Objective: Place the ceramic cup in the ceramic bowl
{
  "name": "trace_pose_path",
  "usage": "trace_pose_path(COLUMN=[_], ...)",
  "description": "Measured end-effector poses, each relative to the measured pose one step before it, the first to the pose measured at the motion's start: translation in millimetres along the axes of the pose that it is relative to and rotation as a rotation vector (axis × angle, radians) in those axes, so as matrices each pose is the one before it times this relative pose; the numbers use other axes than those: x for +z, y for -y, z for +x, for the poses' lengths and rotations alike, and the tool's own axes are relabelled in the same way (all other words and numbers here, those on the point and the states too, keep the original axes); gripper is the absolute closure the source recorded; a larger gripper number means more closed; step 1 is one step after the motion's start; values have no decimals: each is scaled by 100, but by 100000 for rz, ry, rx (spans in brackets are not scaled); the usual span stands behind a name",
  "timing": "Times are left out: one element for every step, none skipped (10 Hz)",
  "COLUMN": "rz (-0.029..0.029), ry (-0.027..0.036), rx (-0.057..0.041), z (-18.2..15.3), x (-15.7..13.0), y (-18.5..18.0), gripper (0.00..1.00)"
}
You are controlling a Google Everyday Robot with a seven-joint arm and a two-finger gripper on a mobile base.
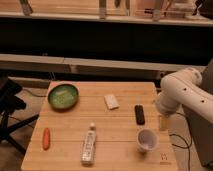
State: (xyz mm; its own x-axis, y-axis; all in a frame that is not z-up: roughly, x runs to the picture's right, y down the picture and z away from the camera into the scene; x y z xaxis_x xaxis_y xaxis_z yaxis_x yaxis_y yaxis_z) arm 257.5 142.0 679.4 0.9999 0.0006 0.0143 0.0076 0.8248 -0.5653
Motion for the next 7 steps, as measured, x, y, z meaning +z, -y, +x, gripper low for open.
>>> trace_pose_path(rz=[-139, -217, -57, -273, -193, -206, -106], ry=[604, 442, 655, 603, 671, 549, 542], rx=[-1476, -689, -966, -237, -579, -765, -834], z=[-667, -399, -643, -320, 6, -138, -251], x=[246, 224, 195, 139, 199, 275, 321], y=[-874, -658, -502, -235, -35, -233, -160], gripper=[20, 20, 20, 20, 20, 20, 20])
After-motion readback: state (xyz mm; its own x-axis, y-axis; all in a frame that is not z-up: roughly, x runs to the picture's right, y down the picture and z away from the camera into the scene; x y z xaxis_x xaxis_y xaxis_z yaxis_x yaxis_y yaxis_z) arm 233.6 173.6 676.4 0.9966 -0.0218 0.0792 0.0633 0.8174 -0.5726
